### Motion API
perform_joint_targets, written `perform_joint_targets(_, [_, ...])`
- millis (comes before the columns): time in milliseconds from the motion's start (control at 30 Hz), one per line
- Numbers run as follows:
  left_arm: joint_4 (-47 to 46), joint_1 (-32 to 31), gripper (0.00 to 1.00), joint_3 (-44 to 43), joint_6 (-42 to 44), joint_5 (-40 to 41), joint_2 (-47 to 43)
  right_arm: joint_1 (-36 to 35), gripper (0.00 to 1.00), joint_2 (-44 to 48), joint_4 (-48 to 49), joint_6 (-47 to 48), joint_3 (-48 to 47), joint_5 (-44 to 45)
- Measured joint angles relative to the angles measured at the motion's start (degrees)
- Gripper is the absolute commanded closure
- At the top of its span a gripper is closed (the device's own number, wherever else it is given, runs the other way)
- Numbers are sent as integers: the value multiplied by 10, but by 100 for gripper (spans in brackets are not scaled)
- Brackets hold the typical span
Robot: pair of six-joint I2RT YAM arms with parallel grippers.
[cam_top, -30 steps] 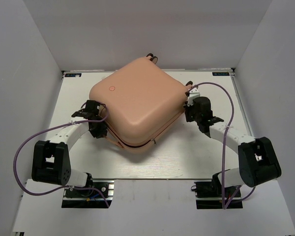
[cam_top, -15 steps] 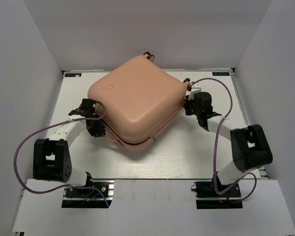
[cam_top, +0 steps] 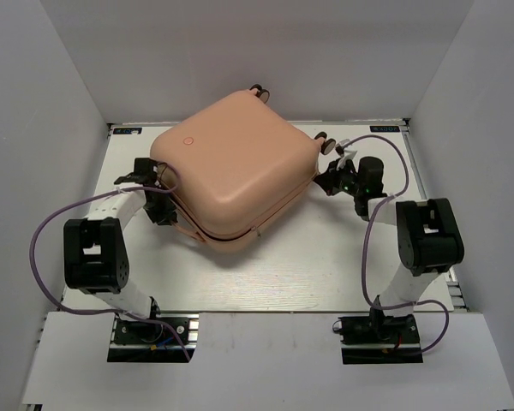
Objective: Pack the luggage
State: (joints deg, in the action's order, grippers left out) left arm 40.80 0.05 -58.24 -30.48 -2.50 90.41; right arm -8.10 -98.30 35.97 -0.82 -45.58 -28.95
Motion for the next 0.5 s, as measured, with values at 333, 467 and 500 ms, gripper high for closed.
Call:
perform_joint_targets(333, [-1,10,100,-83,37,-7,77,5,100,-68,40,-4,-65,-3])
perform_joint_targets(467, [-8,9,100,-92,43,-19,86,3,100,-89,31,14,-97,28])
perform_joint_targets(500, [-8,8,100,-93,43,-21,87,0,100,-94,27,24,-106,39])
